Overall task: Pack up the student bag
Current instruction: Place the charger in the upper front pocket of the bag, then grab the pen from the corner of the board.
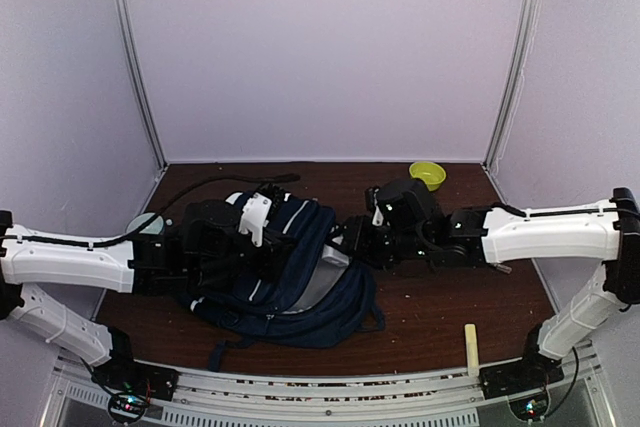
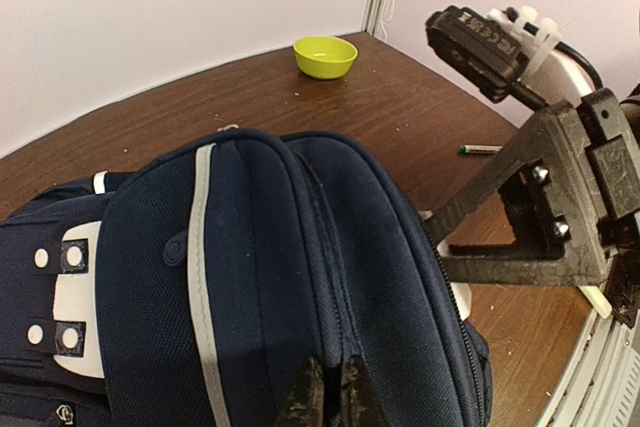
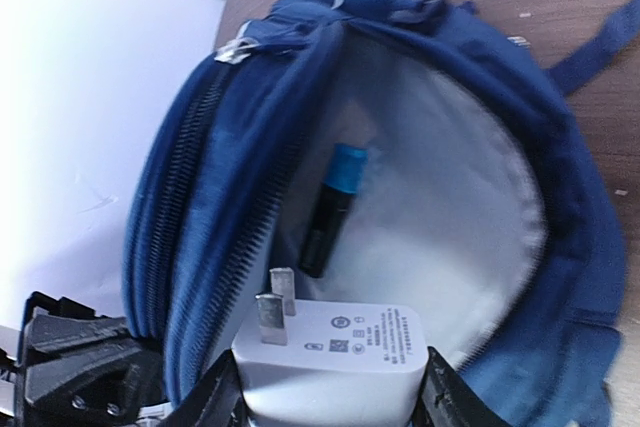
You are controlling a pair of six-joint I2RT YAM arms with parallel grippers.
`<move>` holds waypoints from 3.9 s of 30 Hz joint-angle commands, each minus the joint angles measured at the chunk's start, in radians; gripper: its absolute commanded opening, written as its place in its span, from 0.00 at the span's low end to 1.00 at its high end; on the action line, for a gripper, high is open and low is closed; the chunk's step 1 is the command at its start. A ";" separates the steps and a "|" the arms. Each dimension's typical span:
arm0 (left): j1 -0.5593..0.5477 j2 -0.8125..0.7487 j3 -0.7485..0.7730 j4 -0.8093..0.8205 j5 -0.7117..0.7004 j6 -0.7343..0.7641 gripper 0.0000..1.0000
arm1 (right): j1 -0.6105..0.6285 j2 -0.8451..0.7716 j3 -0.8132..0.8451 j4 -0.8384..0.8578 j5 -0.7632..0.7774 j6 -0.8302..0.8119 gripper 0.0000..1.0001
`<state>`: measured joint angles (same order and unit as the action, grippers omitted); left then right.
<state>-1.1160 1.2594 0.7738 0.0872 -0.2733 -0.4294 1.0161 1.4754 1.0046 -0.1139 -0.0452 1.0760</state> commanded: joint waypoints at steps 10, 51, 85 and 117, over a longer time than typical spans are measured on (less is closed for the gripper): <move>-0.004 -0.091 -0.014 0.093 0.005 -0.016 0.00 | -0.016 0.224 0.064 0.404 -0.309 0.068 0.04; -0.004 -0.106 -0.028 0.077 0.000 -0.021 0.00 | -0.031 0.138 -0.043 0.486 -0.268 -0.046 0.80; -0.004 -0.034 0.001 0.108 0.025 -0.024 0.00 | -0.051 -0.446 -0.184 -0.595 0.249 -0.260 0.97; -0.005 0.191 0.193 0.085 0.175 0.005 0.00 | -0.044 -0.507 -0.542 -0.727 0.168 0.008 0.66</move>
<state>-1.1137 1.4467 0.9112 0.0471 -0.1551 -0.4362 0.9691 0.9657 0.4915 -0.8925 0.1574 1.0489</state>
